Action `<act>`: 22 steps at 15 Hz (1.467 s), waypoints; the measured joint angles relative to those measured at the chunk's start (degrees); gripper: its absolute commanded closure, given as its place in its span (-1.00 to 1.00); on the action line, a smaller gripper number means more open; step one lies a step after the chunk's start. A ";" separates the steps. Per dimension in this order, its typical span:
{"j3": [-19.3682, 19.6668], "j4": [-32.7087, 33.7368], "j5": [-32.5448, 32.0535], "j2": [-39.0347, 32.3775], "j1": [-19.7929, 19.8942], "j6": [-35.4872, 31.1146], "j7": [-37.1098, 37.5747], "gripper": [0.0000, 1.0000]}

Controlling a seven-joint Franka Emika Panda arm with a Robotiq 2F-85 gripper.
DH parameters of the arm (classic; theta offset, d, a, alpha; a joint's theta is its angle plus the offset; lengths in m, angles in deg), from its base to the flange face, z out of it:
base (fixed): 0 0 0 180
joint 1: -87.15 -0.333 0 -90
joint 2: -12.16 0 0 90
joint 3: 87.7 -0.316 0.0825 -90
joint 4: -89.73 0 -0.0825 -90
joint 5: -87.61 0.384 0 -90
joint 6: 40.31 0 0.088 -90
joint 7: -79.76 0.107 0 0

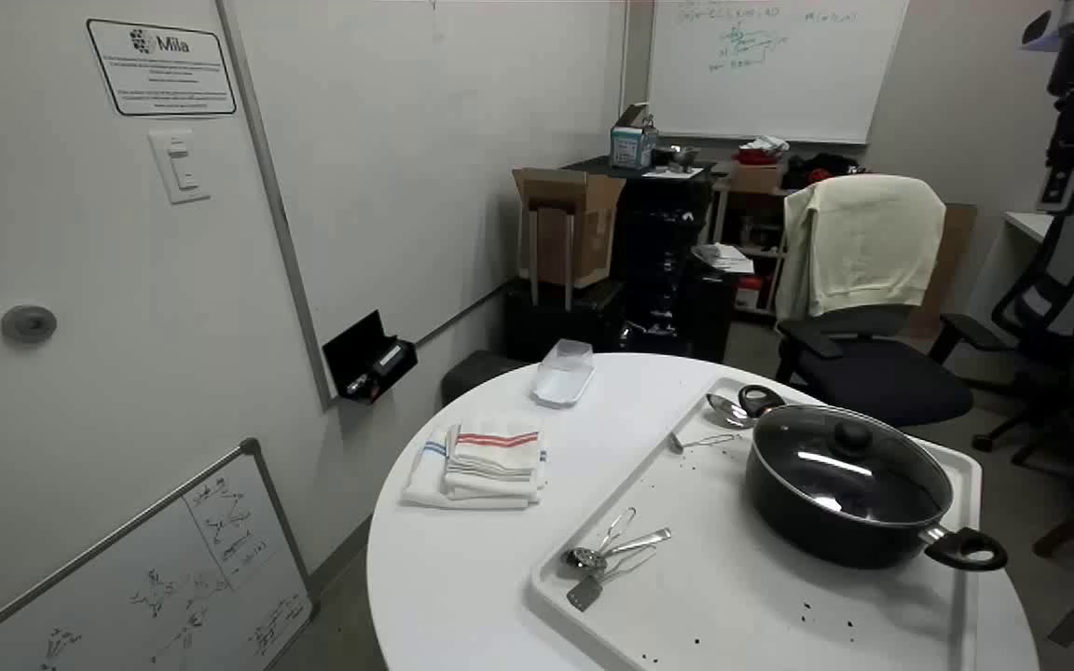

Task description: Remove the glass lid from the black pot and put it on the tray

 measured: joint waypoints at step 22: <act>-7.59 1.57 -1.60 -12.48 0.19 -8.09 6.37 -1.00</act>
